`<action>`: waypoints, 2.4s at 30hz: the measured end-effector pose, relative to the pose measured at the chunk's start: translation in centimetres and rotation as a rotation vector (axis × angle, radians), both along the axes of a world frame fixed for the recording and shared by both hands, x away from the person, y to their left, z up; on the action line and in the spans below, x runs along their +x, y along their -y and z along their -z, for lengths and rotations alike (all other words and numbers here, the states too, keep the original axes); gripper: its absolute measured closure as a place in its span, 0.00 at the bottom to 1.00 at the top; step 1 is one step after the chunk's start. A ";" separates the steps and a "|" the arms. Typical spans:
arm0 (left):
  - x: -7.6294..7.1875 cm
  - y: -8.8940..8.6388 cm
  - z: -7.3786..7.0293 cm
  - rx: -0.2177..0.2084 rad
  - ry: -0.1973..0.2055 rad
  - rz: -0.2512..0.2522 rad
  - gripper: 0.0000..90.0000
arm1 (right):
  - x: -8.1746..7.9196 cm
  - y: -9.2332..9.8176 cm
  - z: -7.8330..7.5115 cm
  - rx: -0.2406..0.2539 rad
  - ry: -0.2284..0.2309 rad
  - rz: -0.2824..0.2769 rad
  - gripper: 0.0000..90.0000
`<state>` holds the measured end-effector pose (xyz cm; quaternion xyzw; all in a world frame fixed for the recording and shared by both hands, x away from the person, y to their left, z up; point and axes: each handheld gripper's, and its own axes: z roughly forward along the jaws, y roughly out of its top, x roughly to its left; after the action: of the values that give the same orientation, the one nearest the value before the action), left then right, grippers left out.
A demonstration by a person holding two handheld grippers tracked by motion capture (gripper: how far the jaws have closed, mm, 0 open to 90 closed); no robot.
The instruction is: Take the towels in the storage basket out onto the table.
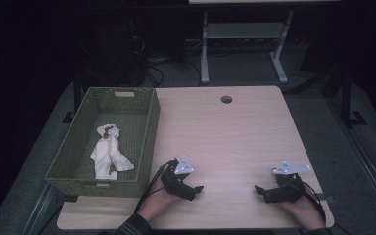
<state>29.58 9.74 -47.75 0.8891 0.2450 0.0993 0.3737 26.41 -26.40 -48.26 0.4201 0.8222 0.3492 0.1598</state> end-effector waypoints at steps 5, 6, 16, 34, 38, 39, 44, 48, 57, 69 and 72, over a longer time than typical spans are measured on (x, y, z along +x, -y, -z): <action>0.3 0.2 -0.2 0.013 -0.012 -0.002 0.14 | 0.0 0.0 0.0 0.000 0.000 0.001 0.04; 0.3 0.1 -0.3 0.016 -0.019 -0.001 0.14 | 0.0 0.0 0.0 0.000 0.000 0.001 0.04; 0.9 -0.5 -1.0 0.000 -0.028 -0.019 0.14 | -0.1 0.0 0.0 -0.003 -0.005 0.013 0.03; 1.5 -1.0 -2.2 -0.035 -0.028 -0.037 0.15 | -0.1 0.0 0.0 -0.004 -0.005 0.017 0.03; 1.7 -1.0 -2.6 -0.036 -0.025 -0.035 0.15 | -0.1 0.0 0.0 -0.003 -0.005 0.017 0.03; 1.7 -1.0 -2.7 -0.034 -0.021 -0.034 0.15 | -0.1 0.0 0.0 -0.003 -0.005 0.017 0.03; 1.8 -1.1 -2.9 -0.041 -0.019 -0.035 0.15 | -0.1 0.0 0.0 -0.003 -0.005 0.017 0.03; 2.0 -1.2 -3.2 -0.049 -0.023 -0.039 0.15 | -0.1 0.0 0.0 -0.003 -0.006 0.017 0.03; 2.2 -1.2 -3.8 -0.052 -0.023 -0.044 0.15 | -0.1 0.0 0.0 -0.003 -0.006 0.017 0.03; 2.7 -1.1 -4.8 -0.054 -0.025 -0.053 0.15 | 0.0 0.0 0.0 -0.004 0.000 0.008 0.03; 2.9 -1.1 -5.3 -0.050 -0.021 -0.057 0.15 | 0.0 0.0 0.0 -0.004 0.000 0.008 0.03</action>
<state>32.47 10.87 -42.49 0.8730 0.2765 0.0945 0.3904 26.39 -26.41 -48.29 0.4229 0.8213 0.3469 0.1619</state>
